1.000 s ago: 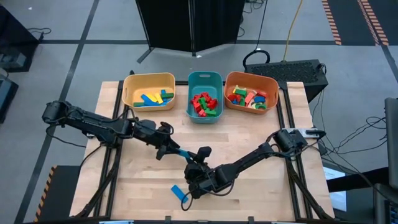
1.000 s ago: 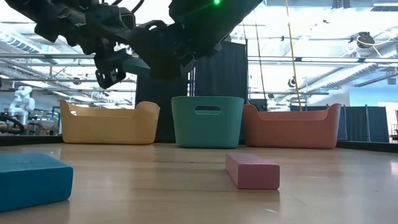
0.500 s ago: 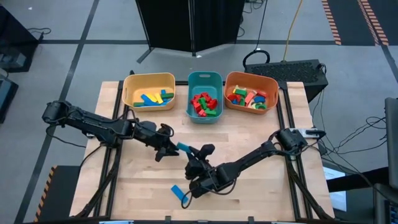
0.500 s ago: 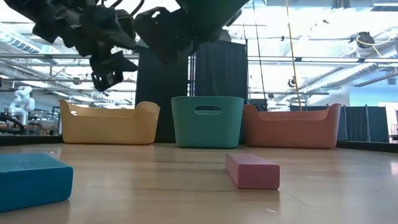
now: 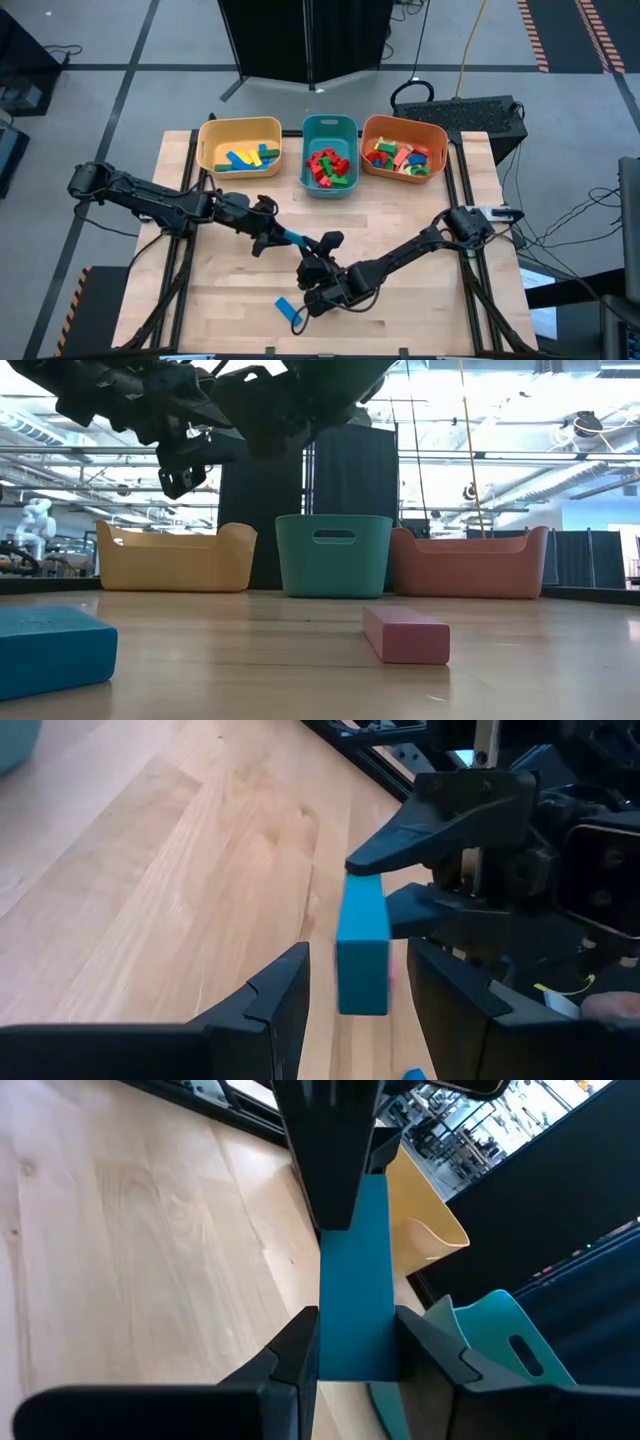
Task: Sort blocks by size
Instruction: Put the blue rectangle block into the yellow bin
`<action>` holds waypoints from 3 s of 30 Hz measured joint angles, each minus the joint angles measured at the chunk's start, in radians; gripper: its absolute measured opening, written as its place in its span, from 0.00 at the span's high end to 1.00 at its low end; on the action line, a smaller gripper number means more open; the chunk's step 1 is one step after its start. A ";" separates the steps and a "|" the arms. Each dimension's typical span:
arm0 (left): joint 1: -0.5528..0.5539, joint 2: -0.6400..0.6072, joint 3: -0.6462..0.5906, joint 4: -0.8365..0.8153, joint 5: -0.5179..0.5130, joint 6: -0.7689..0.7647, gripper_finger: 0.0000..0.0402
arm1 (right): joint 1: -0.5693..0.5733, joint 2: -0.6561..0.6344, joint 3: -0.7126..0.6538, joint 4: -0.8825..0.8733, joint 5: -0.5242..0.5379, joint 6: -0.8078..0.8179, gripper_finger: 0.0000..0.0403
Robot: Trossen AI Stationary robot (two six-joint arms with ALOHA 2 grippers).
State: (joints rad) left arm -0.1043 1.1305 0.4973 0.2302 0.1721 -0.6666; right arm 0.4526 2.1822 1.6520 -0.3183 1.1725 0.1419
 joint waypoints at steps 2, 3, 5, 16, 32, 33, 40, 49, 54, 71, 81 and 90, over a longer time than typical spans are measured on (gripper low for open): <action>0.000 0.000 0.000 0.001 0.000 0.001 0.61 | 0.000 0.000 0.000 0.000 -0.001 -0.004 0.78; 0.000 0.000 0.000 0.000 0.000 0.001 0.61 | 0.000 0.000 0.000 0.000 -0.001 -0.005 0.78; 0.000 0.000 0.000 0.000 0.000 0.003 0.62 | 0.000 0.000 0.000 0.000 -0.001 -0.005 0.78; 0.000 0.000 0.000 -0.007 0.005 0.033 0.96 | 0.001 0.002 0.000 -0.006 -0.015 -0.021 0.78; 0.085 -0.052 0.000 -0.028 -0.019 0.134 0.96 | 0.004 0.002 0.000 -0.063 -0.099 0.262 0.49; 0.098 -0.066 0.000 -0.038 -0.029 0.137 0.96 | 0.004 0.002 0.000 -0.079 -0.123 0.305 0.46; 0.204 -0.204 0.002 -0.195 -0.130 0.233 0.96 | -0.006 0.004 0.000 -0.175 -0.271 0.506 0.30; 0.350 -0.388 0.002 -0.514 -0.399 0.372 0.96 | -0.008 0.003 0.000 -0.167 -0.317 0.512 0.27; 0.427 -0.429 0.002 -0.593 -0.440 0.420 0.96 | -0.009 0.003 0.000 -0.119 -0.329 0.509 0.27; 0.655 -0.337 0.002 -0.641 -0.544 0.492 0.71 | -0.013 0.088 0.000 0.176 -0.690 0.420 0.27; 0.691 -0.309 0.001 -0.634 -0.515 0.490 0.54 | -0.003 0.092 0.000 0.196 -0.804 0.422 0.27; 0.607 -0.406 0.001 -0.626 -0.454 0.462 0.54 | 0.066 0.114 0.000 0.312 -0.919 0.107 0.27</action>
State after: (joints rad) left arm 0.5022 0.7249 0.4984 -0.3954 -0.2821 -0.2046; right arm 0.5188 2.2966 1.6522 -0.0065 0.2531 0.2486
